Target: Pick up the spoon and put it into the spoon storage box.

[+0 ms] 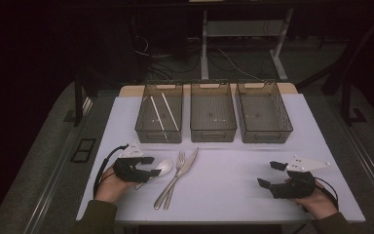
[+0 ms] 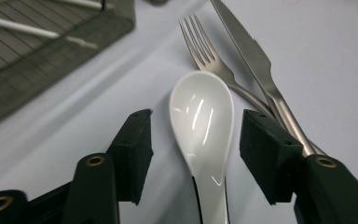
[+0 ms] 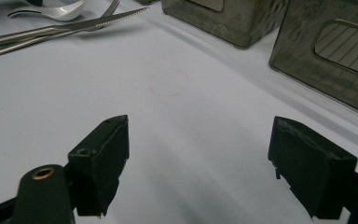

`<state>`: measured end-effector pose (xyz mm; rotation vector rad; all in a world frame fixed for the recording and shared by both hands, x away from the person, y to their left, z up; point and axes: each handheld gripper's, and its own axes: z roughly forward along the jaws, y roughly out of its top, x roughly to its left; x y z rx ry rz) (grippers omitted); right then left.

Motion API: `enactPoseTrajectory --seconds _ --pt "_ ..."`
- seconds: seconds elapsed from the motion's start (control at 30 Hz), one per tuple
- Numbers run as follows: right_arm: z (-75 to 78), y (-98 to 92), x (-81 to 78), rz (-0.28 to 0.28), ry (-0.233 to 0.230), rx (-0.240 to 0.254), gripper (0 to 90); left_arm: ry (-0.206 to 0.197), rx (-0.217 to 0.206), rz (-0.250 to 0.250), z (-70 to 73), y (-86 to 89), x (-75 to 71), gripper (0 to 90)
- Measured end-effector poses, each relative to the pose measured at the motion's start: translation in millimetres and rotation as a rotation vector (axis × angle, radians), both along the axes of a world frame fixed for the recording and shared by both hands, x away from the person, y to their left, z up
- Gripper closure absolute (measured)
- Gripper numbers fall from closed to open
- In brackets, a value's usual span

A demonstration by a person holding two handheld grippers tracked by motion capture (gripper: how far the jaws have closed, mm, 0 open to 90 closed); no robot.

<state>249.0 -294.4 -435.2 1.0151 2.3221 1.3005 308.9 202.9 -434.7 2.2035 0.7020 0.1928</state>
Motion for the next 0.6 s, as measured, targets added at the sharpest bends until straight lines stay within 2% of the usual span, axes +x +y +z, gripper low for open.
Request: enactPoseTrajectory --seconds 0.27,0.4,0.6 --pt "-0.6 0.9 -0.1 0.0 -0.001 -0.011 20.0 0.032 0.044 -0.007 -5.9 -3.1 -0.7 52.6" --pt "-0.8 0.8 -0.1 0.0 0.001 -0.012 20.1 0.057 0.051 -0.014 -9.0 -3.2 0.6 55.9" --pt "-0.7 0.7 -0.1 -0.002 -0.003 -0.017 20.1 0.06 0.057 -0.017 -9.3 -3.7 1.1 58.3"
